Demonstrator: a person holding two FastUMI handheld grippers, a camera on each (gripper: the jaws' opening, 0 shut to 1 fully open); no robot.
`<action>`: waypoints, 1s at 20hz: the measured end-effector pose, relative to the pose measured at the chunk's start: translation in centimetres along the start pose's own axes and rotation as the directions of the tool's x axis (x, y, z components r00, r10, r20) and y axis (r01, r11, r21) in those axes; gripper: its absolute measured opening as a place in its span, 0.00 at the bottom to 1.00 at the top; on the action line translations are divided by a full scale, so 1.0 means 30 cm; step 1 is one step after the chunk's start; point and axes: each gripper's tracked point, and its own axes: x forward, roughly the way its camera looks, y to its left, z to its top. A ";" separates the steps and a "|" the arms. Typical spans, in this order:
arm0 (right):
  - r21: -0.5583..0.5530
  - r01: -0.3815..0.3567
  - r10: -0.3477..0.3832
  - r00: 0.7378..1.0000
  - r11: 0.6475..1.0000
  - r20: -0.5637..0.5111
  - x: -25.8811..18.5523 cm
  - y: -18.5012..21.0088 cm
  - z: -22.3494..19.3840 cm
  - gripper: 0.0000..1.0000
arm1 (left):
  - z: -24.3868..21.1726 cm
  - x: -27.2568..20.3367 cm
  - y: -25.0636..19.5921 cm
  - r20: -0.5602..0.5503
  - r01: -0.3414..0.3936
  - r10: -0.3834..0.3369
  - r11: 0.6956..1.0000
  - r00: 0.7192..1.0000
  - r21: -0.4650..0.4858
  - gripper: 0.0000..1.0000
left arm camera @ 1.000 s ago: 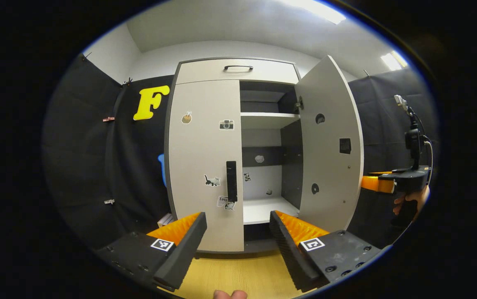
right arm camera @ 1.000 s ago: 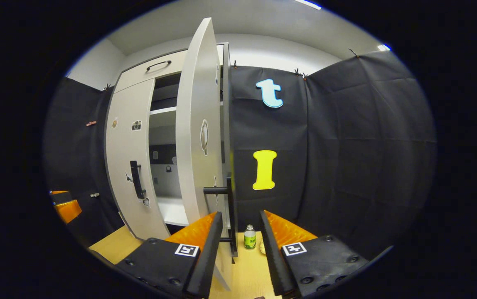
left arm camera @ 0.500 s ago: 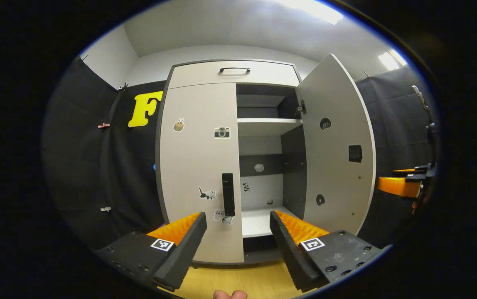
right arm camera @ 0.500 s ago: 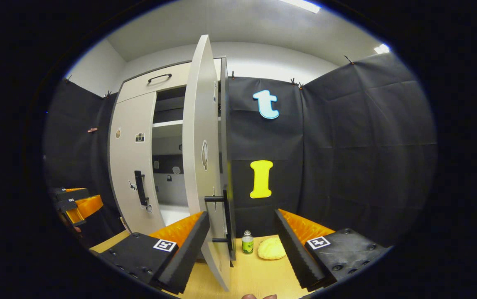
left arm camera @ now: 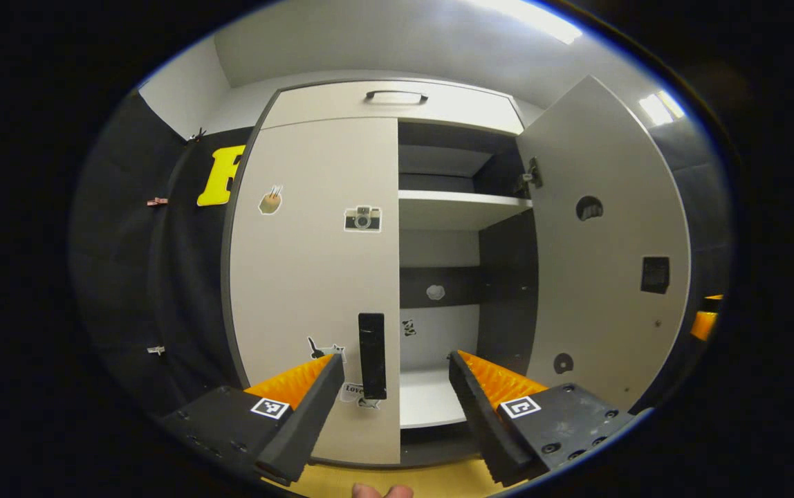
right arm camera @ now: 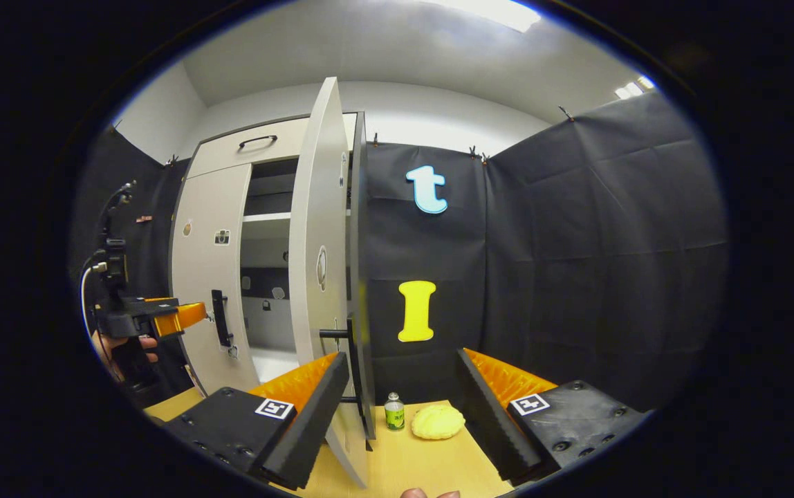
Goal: Open the right door of the double-door shoe cabinet with the right hand, and open the left door with the left hand.
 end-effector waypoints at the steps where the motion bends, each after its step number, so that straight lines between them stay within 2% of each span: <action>1: -0.002 -0.002 0.002 1.000 1.000 0.006 0.005 -0.001 0.000 0.98 | -0.018 0.036 0.017 -0.017 -0.016 0.016 1.000 1.000 0.006 0.95; 9: -0.027 -0.021 0.021 1.000 0.999 0.016 0.039 -0.029 -0.004 0.98 | -0.125 0.271 0.086 -0.079 -0.087 0.091 0.994 0.993 0.059 0.95; 11: -0.030 -0.014 0.014 1.000 0.999 0.011 0.046 -0.042 -0.008 0.98 | -0.146 0.307 0.096 -0.088 -0.099 0.105 0.993 0.991 0.071 0.93; 13: -0.027 -0.009 0.009 1.000 1.000 0.005 0.052 -0.048 -0.012 0.97 | -0.158 0.333 0.118 -0.092 -0.120 0.127 0.989 0.988 0.083 0.85; 14: -0.025 -0.009 0.009 1.000 1.000 0.000 0.055 -0.049 -0.017 0.97 | -0.164 0.341 0.124 -0.094 -0.125 0.133 0.988 0.987 0.087 0.78; 17: -0.019 -0.010 0.010 1.000 1.000 -0.017 0.056 -0.048 -0.029 0.97 | -0.169 0.361 0.093 -0.099 -0.091 0.100 0.991 0.990 0.094 0.62; 18: -0.018 -0.012 0.011 1.000 1.000 -0.024 0.055 -0.048 -0.033 0.98 | -0.171 0.367 0.083 -0.104 -0.080 0.091 0.991 0.990 0.111 0.51; 20: -0.018 -0.014 0.013 0.999 1.000 -0.032 0.050 -0.047 -0.041 0.98 | -0.173 0.368 0.082 -0.107 -0.087 0.101 0.988 0.989 0.130 0.39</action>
